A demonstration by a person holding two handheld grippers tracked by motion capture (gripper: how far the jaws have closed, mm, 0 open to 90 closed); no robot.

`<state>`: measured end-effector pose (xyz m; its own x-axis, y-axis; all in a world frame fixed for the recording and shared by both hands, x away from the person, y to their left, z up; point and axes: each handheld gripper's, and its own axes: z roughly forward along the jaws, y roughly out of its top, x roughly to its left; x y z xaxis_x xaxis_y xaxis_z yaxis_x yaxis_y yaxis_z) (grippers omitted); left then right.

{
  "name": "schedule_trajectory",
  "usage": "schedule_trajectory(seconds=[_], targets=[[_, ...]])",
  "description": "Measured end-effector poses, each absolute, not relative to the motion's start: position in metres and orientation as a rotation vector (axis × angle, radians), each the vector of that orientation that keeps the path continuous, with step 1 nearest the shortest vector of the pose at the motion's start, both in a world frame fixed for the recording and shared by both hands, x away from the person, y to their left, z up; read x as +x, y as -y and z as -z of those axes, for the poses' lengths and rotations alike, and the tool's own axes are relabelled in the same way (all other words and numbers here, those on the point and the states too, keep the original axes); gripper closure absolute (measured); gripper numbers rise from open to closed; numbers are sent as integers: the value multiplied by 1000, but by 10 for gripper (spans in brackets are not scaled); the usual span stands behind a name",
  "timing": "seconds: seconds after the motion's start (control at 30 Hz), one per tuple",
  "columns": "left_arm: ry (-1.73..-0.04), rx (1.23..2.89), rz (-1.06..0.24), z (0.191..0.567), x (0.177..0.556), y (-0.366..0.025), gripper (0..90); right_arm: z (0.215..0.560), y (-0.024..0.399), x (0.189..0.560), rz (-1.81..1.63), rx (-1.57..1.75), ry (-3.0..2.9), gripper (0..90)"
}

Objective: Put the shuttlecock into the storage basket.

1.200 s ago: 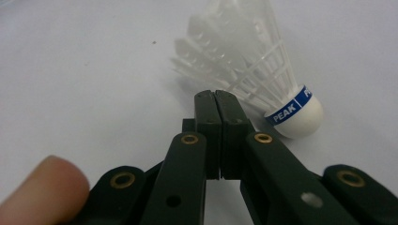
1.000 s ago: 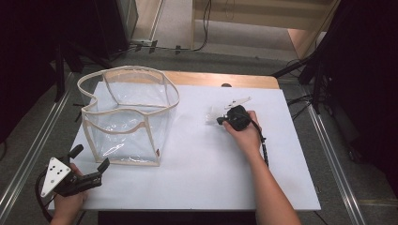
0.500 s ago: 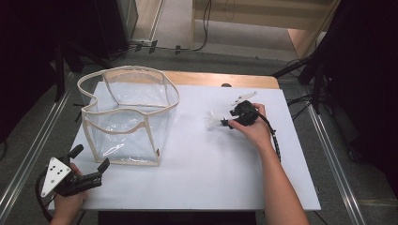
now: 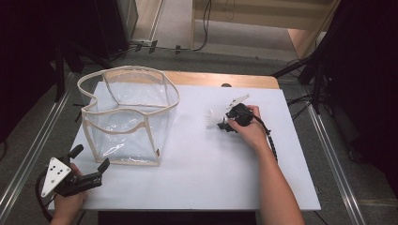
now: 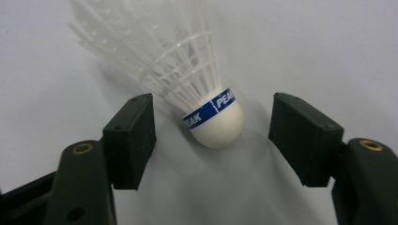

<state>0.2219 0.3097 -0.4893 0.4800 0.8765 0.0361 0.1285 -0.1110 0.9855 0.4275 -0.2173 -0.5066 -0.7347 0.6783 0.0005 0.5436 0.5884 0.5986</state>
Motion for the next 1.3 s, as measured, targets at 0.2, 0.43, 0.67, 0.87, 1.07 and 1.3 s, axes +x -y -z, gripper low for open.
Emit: schedule_trajectory(seconds=[0.2, 0.43, 0.67, 0.87, 1.07, 1.3], targets=[[-897, 1570, -808, 489, 222, -310, 21, 505, 216, 427, -873, 1015, -2598, 553], [-895, 1570, -806, 489, 222, -310, 21, 501, 218, 423, -911, 1088, -2573, 617], [-897, 1568, -805, 489, 222, -310, 21, 490, 218, 419, -974, 1116, -2530, 618], [-896, 1568, -805, 489, 222, -310, 21, 478, 213, 411, -1019, 1120, -2494, 618], [-896, 1569, -805, 489, 222, -310, 21, 470, 213, 405, -1068, 1134, -2461, 618], [-896, 1570, -806, 489, 222, -310, 21, 462, 213, 400, -1096, 1134, -2436, 618]])
